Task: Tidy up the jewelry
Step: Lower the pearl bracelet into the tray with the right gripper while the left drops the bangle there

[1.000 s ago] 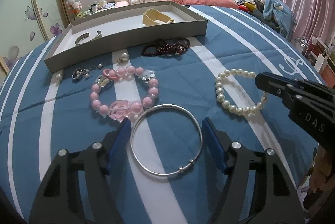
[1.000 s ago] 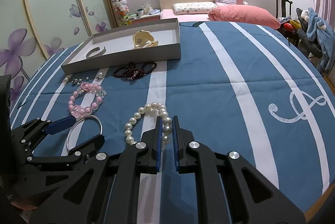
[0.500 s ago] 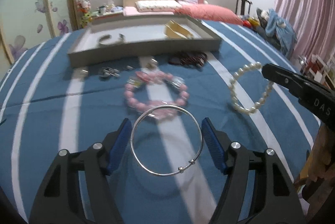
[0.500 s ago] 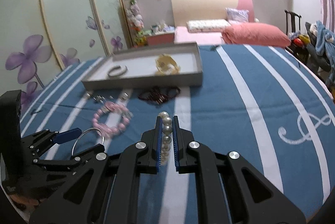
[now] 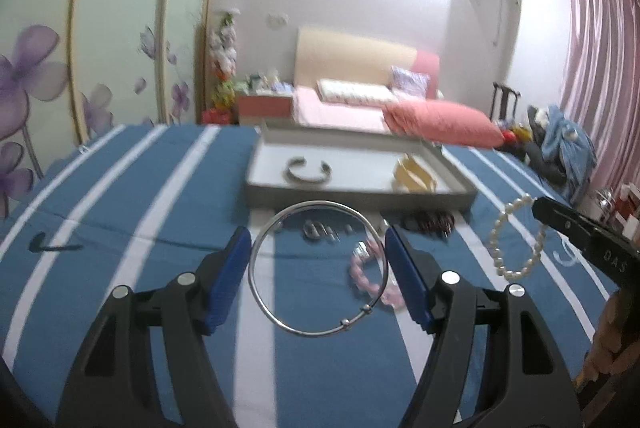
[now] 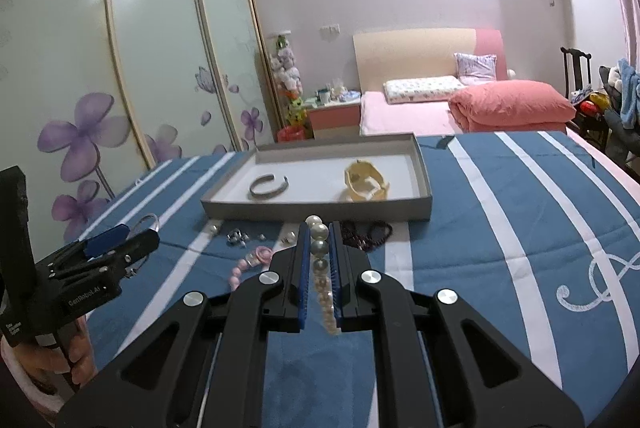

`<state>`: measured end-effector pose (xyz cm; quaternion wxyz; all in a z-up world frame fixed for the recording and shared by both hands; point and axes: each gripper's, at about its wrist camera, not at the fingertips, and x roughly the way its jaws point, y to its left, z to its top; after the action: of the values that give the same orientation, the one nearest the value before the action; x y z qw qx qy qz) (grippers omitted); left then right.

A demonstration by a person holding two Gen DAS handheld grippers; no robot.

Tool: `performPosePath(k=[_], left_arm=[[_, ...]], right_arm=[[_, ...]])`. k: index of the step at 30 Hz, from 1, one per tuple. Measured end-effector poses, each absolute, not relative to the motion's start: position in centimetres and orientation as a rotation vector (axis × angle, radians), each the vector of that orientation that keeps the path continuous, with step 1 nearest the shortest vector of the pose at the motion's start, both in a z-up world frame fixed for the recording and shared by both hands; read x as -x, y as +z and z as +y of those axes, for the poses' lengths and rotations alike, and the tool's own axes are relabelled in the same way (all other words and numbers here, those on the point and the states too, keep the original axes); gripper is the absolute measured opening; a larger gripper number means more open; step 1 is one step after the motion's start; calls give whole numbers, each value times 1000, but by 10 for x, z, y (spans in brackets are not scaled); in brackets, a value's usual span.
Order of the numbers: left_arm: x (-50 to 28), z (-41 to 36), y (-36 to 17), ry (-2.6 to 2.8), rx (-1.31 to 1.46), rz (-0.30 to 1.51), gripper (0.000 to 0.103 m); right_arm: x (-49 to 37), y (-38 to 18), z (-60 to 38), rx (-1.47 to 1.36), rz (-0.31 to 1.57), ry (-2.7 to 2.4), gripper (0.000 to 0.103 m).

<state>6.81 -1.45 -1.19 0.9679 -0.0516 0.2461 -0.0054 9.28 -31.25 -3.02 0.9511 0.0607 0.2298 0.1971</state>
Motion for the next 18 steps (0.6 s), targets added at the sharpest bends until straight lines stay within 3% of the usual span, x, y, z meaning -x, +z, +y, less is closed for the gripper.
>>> performPosePath(k=[18], left_arm=[[-58, 2, 15, 50, 112, 363, 67]], right_arm=[[-92, -7, -301, -150, 322, 403, 10]])
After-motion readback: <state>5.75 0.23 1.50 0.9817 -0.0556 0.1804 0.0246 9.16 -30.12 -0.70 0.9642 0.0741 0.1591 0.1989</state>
